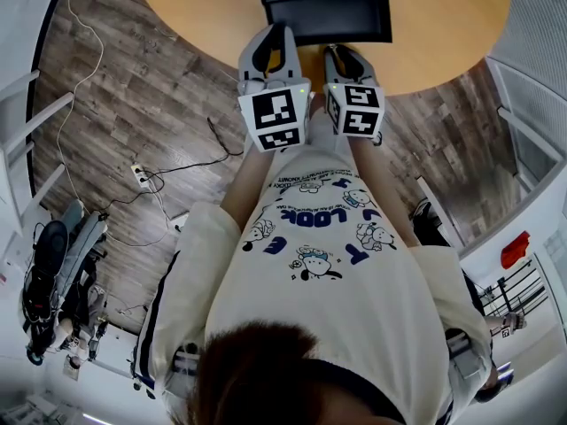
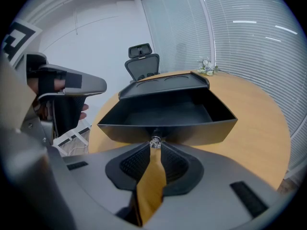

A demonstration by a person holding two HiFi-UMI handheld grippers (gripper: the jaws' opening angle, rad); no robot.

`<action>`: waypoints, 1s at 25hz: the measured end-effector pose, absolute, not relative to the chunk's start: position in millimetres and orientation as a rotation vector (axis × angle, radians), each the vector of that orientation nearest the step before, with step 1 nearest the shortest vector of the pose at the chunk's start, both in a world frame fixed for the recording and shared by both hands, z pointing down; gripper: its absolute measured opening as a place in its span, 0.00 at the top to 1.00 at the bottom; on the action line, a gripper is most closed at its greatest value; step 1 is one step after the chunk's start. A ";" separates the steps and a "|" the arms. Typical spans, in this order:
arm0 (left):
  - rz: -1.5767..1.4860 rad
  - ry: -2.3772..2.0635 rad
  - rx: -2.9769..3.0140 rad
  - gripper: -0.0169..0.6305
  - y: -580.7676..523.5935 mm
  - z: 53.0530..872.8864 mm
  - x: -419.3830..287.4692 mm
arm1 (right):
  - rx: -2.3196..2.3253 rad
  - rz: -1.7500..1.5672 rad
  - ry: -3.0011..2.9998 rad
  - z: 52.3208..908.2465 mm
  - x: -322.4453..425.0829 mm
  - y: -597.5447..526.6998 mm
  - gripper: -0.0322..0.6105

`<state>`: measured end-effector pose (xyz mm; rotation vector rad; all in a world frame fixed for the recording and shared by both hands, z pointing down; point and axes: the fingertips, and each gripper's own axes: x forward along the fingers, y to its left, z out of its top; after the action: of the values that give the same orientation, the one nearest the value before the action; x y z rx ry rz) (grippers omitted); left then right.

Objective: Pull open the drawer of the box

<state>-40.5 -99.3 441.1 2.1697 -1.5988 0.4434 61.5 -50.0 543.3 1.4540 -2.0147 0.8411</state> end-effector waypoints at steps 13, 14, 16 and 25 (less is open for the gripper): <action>0.446 -1.589 2.174 0.91 -96.8 443.9 -42.7 | 1.441 0.877 -2.000 549.7 61.2 -31.8 0.82; 0.446 -1.589 2.174 0.91 -97.1 443.7 -42.9 | 1.442 0.878 -2.000 549.4 61.0 -31.1 0.82; 0.444 -1.588 2.175 0.91 -98.3 443.4 -42.5 | 1.443 0.878 -2.000 549.3 60.9 -31.6 0.82; 0.436 -1.581 2.180 0.91 -97.6 440.6 -43.1 | 1.459 0.893 -1.997 549.8 58.7 -33.3 0.81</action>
<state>-43.1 -97.6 440.6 2.1805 -1.5813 0.4363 58.7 -33.3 549.8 1.4588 -1.9974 0.8926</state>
